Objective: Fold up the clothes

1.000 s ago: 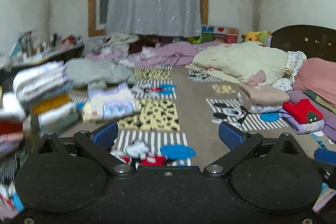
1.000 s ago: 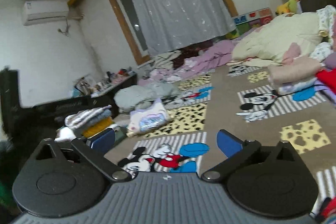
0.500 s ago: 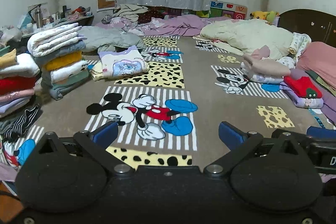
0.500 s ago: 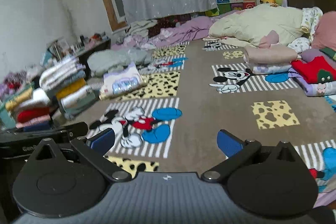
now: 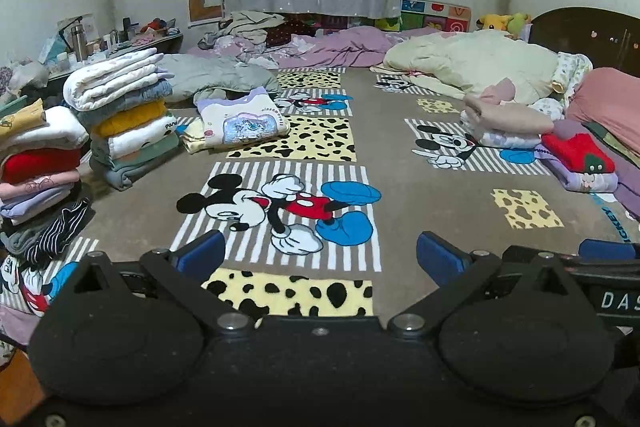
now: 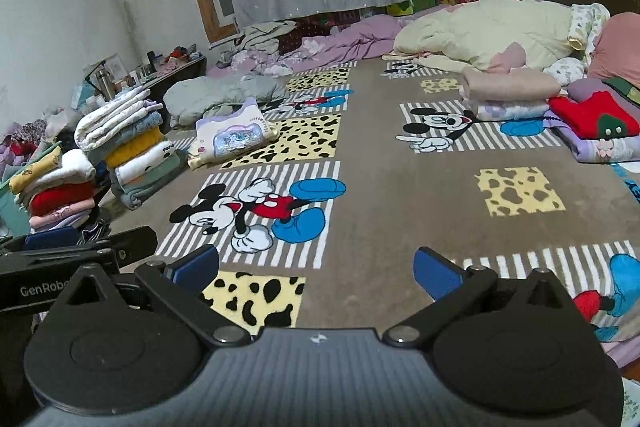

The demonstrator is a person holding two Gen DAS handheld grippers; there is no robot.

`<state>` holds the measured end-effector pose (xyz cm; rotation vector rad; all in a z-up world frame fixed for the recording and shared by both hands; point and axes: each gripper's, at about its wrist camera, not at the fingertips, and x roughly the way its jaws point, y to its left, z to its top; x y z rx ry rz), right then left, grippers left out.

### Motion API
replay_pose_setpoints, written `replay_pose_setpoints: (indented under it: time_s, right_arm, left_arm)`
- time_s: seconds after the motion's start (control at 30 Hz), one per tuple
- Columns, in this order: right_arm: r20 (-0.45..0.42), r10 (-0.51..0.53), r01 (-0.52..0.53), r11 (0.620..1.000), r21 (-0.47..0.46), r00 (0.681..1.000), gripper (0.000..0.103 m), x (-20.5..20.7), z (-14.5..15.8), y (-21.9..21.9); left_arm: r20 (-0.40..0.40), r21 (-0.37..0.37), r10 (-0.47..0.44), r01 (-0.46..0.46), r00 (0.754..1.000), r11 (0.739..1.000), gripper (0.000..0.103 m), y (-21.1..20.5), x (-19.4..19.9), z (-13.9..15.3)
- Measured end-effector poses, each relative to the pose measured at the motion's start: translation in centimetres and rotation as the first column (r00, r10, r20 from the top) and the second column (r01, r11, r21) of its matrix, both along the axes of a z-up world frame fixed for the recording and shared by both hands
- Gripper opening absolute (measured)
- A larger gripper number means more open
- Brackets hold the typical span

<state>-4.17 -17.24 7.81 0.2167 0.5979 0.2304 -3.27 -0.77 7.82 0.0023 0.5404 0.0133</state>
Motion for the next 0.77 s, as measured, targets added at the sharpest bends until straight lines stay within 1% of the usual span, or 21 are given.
replay_pose_setpoints:
  time_s: [0.13, 0.33, 0.53, 0.67, 0.77]
  right_arm:
    - [-0.017, 0.000, 0.000, 1.000, -0.022, 1.000, 0.103, 0.0, -0.1, 0.1]
    - [-0.053, -0.011, 0.007, 0.997, -0.082, 0.999, 0.103, 0.5, -1.2, 0.2]
    - [-0.082, -0.037, 0.026, 0.991, -0.134, 0.996, 0.103, 1.2, -2.6, 0.0]
    - [-0.107, -0.045, 0.029, 0.989, -0.143, 0.993, 0.103, 2.2, -3.7, -0.2]
    - [-0.128, -0.042, 0.023, 0.989, -0.143, 0.991, 0.103, 3.0, -4.4, -0.2]
  left_arm:
    - [-0.014, -0.002, -0.003, 0.003, 1.000, 1.000, 0.103, -0.1, 0.3, -0.8]
    - [-0.044, 0.005, -0.011, 0.012, 0.999, 1.000, 0.103, -0.4, 1.4, -2.1]
    - [-0.062, 0.035, -0.006, 0.008, 0.998, 0.999, 0.103, -1.1, 2.5, -3.3]
    - [-0.069, 0.023, 0.000, 0.001, 0.998, 1.000, 0.103, -0.7, 3.4, -4.3]
    - [-0.060, 0.033, -0.003, 0.005, 0.998, 0.999, 0.103, -0.6, 3.8, -4.9]
